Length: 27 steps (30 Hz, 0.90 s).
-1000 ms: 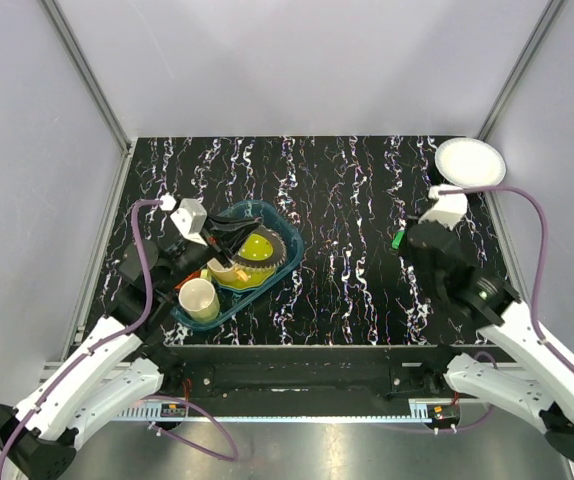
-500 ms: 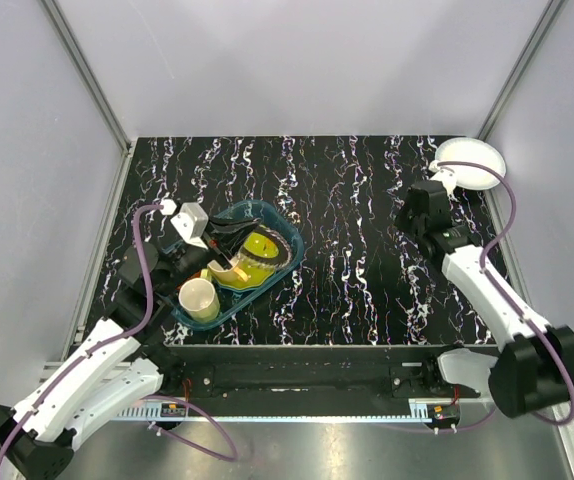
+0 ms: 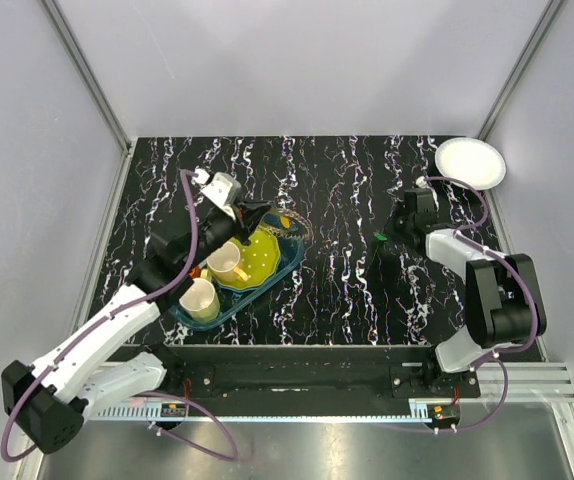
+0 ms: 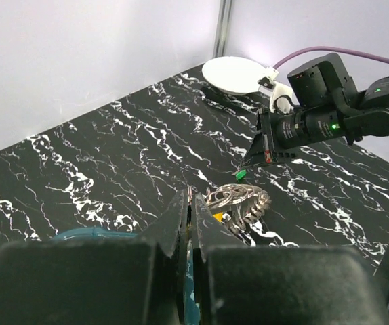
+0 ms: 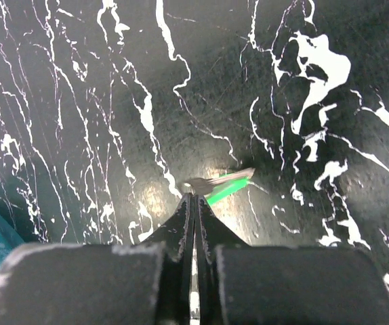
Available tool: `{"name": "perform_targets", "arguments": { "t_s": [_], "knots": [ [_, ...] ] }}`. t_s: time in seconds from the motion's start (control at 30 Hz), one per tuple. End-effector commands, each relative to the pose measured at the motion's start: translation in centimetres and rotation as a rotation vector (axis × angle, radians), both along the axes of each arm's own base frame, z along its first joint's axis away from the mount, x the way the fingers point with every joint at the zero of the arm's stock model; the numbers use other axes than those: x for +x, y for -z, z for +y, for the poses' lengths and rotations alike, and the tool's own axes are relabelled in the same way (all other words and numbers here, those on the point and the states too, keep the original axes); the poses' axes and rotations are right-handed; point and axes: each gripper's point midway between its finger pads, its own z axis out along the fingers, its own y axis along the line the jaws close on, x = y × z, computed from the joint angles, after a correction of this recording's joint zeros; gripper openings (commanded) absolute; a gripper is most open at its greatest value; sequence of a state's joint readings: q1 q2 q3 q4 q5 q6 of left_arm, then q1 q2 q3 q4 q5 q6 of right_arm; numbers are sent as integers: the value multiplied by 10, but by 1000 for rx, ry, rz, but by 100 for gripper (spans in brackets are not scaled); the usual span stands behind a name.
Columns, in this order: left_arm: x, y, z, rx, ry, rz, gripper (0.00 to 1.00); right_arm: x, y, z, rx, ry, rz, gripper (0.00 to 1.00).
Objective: Remove the keys from the keyring
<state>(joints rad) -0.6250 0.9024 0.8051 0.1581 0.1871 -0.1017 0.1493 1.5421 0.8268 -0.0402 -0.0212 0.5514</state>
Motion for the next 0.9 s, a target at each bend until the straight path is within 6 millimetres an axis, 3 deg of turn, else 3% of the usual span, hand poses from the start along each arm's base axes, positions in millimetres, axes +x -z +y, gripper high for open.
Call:
{"name": "perform_targets", "arguments": {
  "t_s": [0.0,0.03,0.07,0.1,0.17,0.2,0.23,0.27,0.33,0.37,0.4,0.47,0.5,0.53,0.57,0.6,0.63,0.67,0.7,0.73,0.77,0.83,0.87],
  "knots": [
    [33,-39,-9,-64,-61,-67,0,30,-11,5,33,-24,-71,0],
    [40,-50,-10,-64,-63,-81,0,30,-8,7,39,-41,-64,0],
    [46,-49,-13,-54,-66,-70,0,30,-10,9,40,-53,-68,2],
    [58,-40,-19,-37,-71,-46,0,30,-11,9,36,-53,-64,14],
    [69,-49,-23,-58,-78,-57,0,29,-15,4,16,-42,-67,29],
    [80,-44,-29,-63,-80,-48,0,29,-25,5,22,-46,-87,41],
    [85,-43,-31,-68,-82,-41,0,26,-30,9,42,-67,-99,46],
    [91,-48,-34,-79,-83,-46,0,17,-27,11,54,-73,-89,53],
    [109,-37,-42,-86,-81,-19,0,7,-50,18,102,-91,-149,71],
    [114,-41,-45,-96,-68,-27,0,-5,-45,18,105,-94,-132,75],
    [124,-28,-55,-85,-28,-9,0,-10,-64,16,106,-94,-180,77],
    [138,-33,-63,-77,-15,-18,0,-30,-63,13,93,-104,-167,84],
    [151,-8,-69,-33,-21,21,0,-37,-82,13,94,-112,-224,88],
    [158,-2,-72,-26,-27,31,0,-42,-89,11,86,-115,-248,100],
    [168,16,-77,-12,-32,55,0,-49,-91,8,81,-108,-251,100],
    [174,14,-79,-32,-36,41,0,-55,-111,7,84,-105,-314,100],
    [178,20,-83,-36,-31,42,0,-58,-119,6,86,-106,-342,100],
    [186,37,-88,-29,-27,62,0,-63,-122,6,89,-107,-359,100],
    [189,35,-93,-53,-12,46,0,-67,-134,6,98,-108,-396,100],
    [193,39,-96,-58,0,52,0,-69,-136,7,108,-104,-401,100],
    [200,59,-103,-47,11,85,0,-70,-137,7,115,-103,-400,100],
    [208,65,-109,-54,22,109,0,-73,-137,12,139,-118,-384,100],
    [213,77,-111,-45,21,127,0,-74,-136,13,144,-123,-373,100]
  ]
}}
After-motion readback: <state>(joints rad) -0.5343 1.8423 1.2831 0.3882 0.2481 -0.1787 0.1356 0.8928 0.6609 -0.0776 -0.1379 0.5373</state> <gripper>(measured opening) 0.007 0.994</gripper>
